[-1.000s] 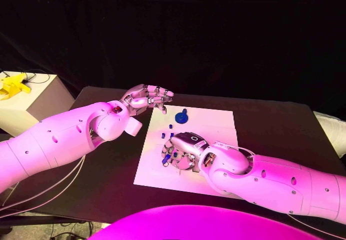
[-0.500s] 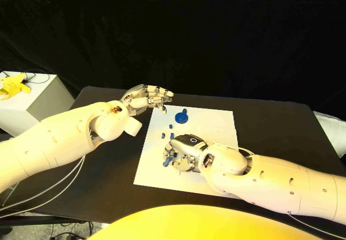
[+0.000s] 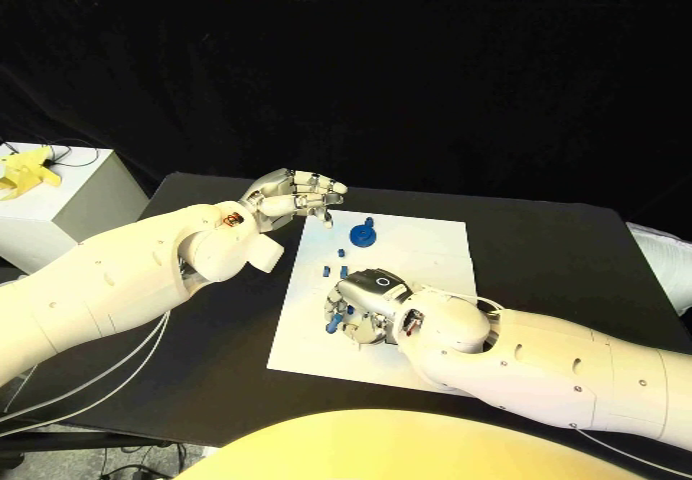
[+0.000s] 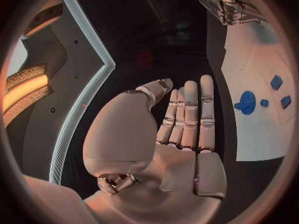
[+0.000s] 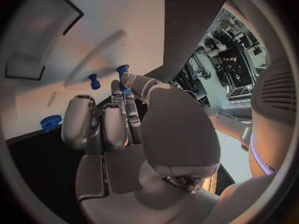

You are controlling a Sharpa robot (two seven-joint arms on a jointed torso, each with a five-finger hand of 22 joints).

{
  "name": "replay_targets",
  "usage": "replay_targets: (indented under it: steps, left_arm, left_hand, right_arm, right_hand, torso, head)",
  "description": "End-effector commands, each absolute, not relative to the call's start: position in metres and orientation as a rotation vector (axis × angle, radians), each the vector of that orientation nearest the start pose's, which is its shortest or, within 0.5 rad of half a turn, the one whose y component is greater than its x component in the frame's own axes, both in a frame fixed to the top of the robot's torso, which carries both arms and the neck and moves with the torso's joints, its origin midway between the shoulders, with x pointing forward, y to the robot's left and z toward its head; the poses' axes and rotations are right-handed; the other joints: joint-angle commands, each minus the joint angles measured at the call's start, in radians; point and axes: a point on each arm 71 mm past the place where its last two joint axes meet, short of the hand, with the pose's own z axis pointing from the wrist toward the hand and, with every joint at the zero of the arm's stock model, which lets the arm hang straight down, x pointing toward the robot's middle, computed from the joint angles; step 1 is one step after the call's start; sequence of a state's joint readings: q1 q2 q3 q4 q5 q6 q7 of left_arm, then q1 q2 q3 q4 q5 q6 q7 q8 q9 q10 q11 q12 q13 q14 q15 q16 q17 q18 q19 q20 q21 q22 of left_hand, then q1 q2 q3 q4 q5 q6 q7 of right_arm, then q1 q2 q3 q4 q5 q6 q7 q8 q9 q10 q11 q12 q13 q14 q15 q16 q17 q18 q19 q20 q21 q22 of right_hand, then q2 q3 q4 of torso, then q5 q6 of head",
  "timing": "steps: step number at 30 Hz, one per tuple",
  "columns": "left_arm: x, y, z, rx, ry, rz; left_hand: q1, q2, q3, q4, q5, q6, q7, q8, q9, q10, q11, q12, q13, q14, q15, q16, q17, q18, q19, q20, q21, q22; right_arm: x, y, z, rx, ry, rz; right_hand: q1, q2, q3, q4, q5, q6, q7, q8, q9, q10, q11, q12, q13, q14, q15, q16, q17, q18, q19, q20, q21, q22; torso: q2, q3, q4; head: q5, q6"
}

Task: Assemble the parts on the task board

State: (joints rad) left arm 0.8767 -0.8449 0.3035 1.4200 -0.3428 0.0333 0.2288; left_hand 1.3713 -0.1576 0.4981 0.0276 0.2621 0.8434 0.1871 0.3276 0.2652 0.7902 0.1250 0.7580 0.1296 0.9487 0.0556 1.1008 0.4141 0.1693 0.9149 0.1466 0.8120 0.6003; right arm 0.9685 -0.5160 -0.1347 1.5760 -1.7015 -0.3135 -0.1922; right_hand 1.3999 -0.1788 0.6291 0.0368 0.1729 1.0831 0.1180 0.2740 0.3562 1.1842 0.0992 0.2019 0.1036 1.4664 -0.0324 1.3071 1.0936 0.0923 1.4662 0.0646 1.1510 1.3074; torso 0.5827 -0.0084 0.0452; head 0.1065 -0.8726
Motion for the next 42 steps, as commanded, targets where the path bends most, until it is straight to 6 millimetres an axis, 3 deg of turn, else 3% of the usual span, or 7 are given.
replay_targets:
  steps: [1, 8, 12, 14, 29, 36, 42]
  left_arm:
    - [0.479, 0.231, -0.228, -0.981, 1.669, -1.658]
    - [0.479, 0.23, -0.228, -0.981, 1.671, -1.659]
    - [0.479, 0.23, -0.228, -0.982, 1.672, -1.658]
    - [0.479, 0.231, -0.228, -0.982, 1.673, -1.658]
    - [0.479, 0.231, -0.229, -0.983, 1.68, -1.657]
    - [0.478, 0.231, -0.229, -0.984, 1.684, -1.657]
    - [0.478, 0.231, -0.231, -0.989, 1.686, -1.655]
  left_hand:
    - [0.004, 0.005, -0.006, -0.001, -0.001, 0.004, 0.006, 0.005, -0.002, 0.001, 0.006, -0.005, -0.002, -0.002, 0.004, -0.004, -0.001, 0.015, 0.007, 0.003, -0.004, -0.001]
    - [0.004, 0.005, -0.006, -0.001, -0.001, 0.004, 0.006, 0.005, -0.002, 0.001, 0.006, -0.005, -0.002, -0.002, 0.004, -0.004, -0.001, 0.015, 0.007, 0.003, -0.004, -0.001]
    - [0.004, 0.006, -0.008, 0.001, -0.001, 0.003, 0.006, 0.006, -0.003, 0.001, 0.006, -0.006, -0.002, -0.002, 0.004, -0.005, -0.001, 0.015, 0.008, 0.003, -0.006, -0.003]
    - [0.004, 0.006, -0.008, 0.001, -0.001, 0.003, 0.006, 0.006, -0.003, 0.001, 0.006, -0.006, -0.002, -0.002, 0.004, -0.005, -0.001, 0.015, 0.008, 0.003, -0.006, -0.003]
    - [0.004, 0.006, -0.008, 0.001, -0.001, 0.003, 0.006, 0.006, -0.003, 0.001, 0.006, -0.006, -0.002, -0.002, 0.004, -0.005, -0.001, 0.015, 0.008, 0.003, -0.006, -0.003]
    - [0.004, 0.006, -0.009, 0.002, -0.001, 0.003, 0.006, 0.006, -0.003, 0.001, 0.006, -0.006, -0.003, -0.002, 0.004, -0.005, -0.001, 0.015, 0.008, 0.004, -0.008, -0.004]
    - [0.003, 0.006, -0.01, 0.003, -0.001, 0.003, 0.006, 0.006, -0.004, 0.001, 0.006, -0.006, -0.003, -0.002, 0.004, -0.006, -0.001, 0.015, 0.008, 0.004, -0.008, -0.004]
  right_arm:
    - [0.366, -0.021, -0.292, -0.538, 1.784, 0.899]
    - [0.361, -0.015, -0.295, -0.567, 1.79, 0.958]
    - [0.359, -0.014, -0.297, -0.558, 1.787, 0.978]
    - [0.358, -0.014, -0.297, -0.552, 1.782, 0.983]
    - [0.36, -0.022, -0.296, -0.485, 1.736, 0.971]
    - [0.361, -0.027, -0.293, -0.44, 1.696, 0.982]
    - [0.367, -0.052, -0.283, -0.265, 1.659, 1.039]
  right_hand:
    - [-0.005, 0.005, 0.006, -0.005, 0.0, 0.003, 0.002, 0.004, 0.051, 0.06, -0.052, 0.004, 0.002, 0.014, -0.003, 0.001, -0.002, -0.017, 0.032, -0.004, -0.003, 0.073]
    - [-0.065, -0.031, -0.013, -0.005, 0.033, -0.056, 0.024, -0.028, 0.051, -0.001, -0.025, -0.057, -0.009, 0.01, 0.019, -0.003, -0.011, -0.013, 0.02, 0.009, -0.041, 0.059]
    - [-0.102, -0.079, -0.046, -0.003, 0.028, -0.153, 0.042, -0.092, 0.028, -0.077, -0.002, -0.096, -0.027, -0.028, 0.039, -0.066, -0.111, 0.012, -0.022, 0.027, -0.201, -0.011]
    - [-0.096, -0.081, -0.062, -0.01, 0.029, -0.16, 0.046, -0.1, 0.026, -0.128, 0.005, -0.106, -0.034, -0.048, 0.044, -0.091, -0.15, 0.023, -0.041, 0.034, -0.272, -0.044]
    - [-0.044, -0.047, -0.207, -0.023, 0.034, -0.207, 0.052, -0.147, 0.01, -0.284, 0.022, -0.066, -0.034, -0.104, 0.06, -0.14, -0.247, 0.052, -0.085, 0.052, -0.475, -0.149]
    - [0.017, -0.013, -0.342, 0.006, 0.041, -0.225, 0.043, -0.169, 0.002, -0.351, 0.03, -0.014, -0.033, -0.127, 0.067, -0.148, -0.288, 0.06, -0.093, 0.059, -0.542, -0.187]
    - [0.044, 0.001, -0.38, 0.04, 0.049, -0.223, 0.05, -0.175, -0.003, -0.334, 0.021, 0.04, -0.028, -0.117, 0.06, -0.137, -0.289, 0.059, -0.08, 0.055, -0.533, -0.187]
  torso:
    - [0.0, -0.0001, -0.0004]
    - [0.0, -0.0002, 0.0006]
    - [0.0, 0.0003, 0.0009]
    - [-0.001, 0.0003, 0.0004]
    - [-0.001, 0.0013, -0.0009]
    - [0.0, 0.0014, -0.0003]
    - [-0.003, 0.0007, -0.0024]
  head:
    - [0.0, 0.0]
    - [0.001, 0.0]
    - [0.001, 0.0]
    - [0.001, 0.0]
    - [-0.001, 0.0]
    - [-0.007, 0.0]
    - [-0.015, 0.0]
